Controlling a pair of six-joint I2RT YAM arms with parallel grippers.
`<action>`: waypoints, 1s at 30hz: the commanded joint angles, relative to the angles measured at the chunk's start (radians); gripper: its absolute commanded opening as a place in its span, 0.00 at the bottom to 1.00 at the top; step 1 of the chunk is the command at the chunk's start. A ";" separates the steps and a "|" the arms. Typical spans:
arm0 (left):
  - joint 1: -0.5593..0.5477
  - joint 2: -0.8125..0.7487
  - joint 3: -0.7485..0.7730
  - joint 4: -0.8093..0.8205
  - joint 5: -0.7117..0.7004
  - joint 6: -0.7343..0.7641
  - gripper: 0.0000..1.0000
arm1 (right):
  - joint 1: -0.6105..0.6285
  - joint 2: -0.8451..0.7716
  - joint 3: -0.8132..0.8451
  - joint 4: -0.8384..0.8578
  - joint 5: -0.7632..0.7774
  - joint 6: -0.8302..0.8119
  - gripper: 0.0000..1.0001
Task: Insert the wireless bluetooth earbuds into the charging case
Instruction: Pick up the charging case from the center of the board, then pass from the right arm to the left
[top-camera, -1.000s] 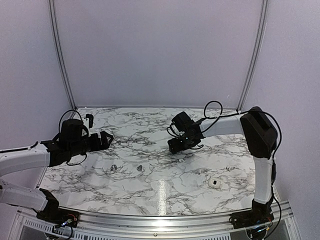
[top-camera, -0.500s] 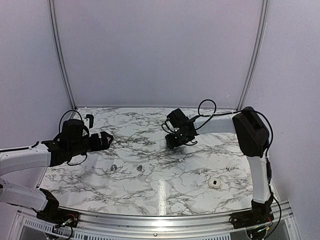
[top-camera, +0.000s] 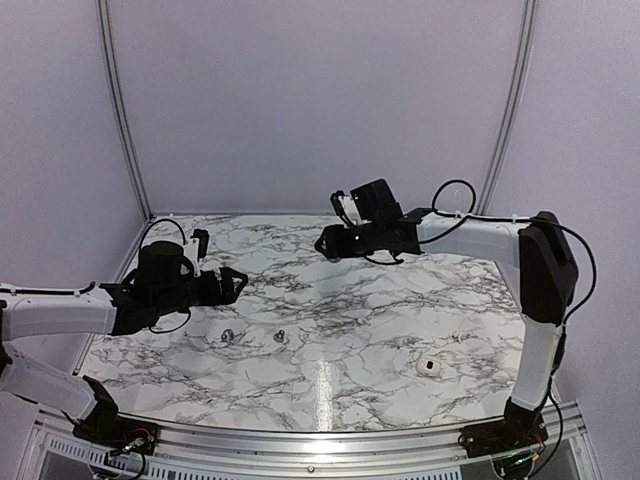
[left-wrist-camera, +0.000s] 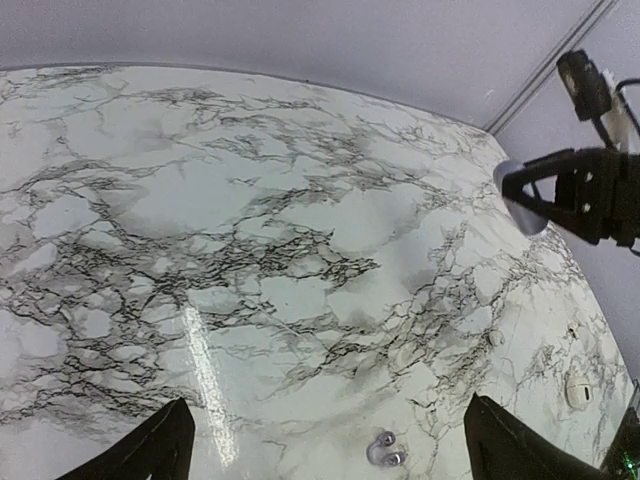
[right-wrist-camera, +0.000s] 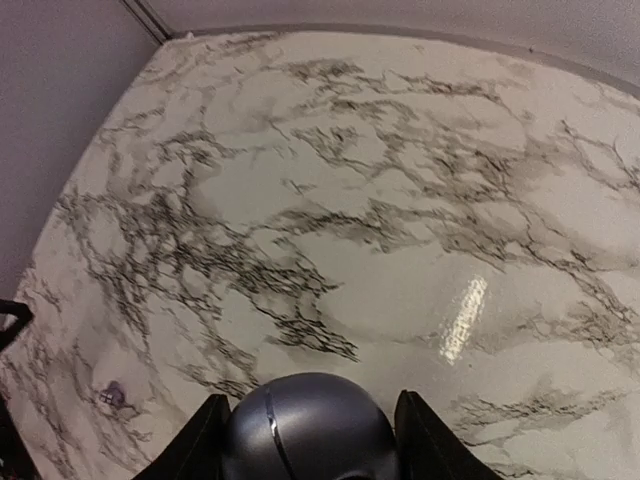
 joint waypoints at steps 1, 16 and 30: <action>-0.087 0.034 0.019 0.152 -0.057 0.015 0.97 | 0.039 -0.088 -0.016 0.210 -0.089 0.181 0.37; -0.308 0.161 0.093 0.336 -0.320 0.057 0.96 | 0.225 -0.108 -0.097 0.462 0.008 0.475 0.38; -0.330 0.228 0.128 0.422 -0.381 0.036 0.89 | 0.281 -0.119 -0.193 0.594 0.055 0.626 0.38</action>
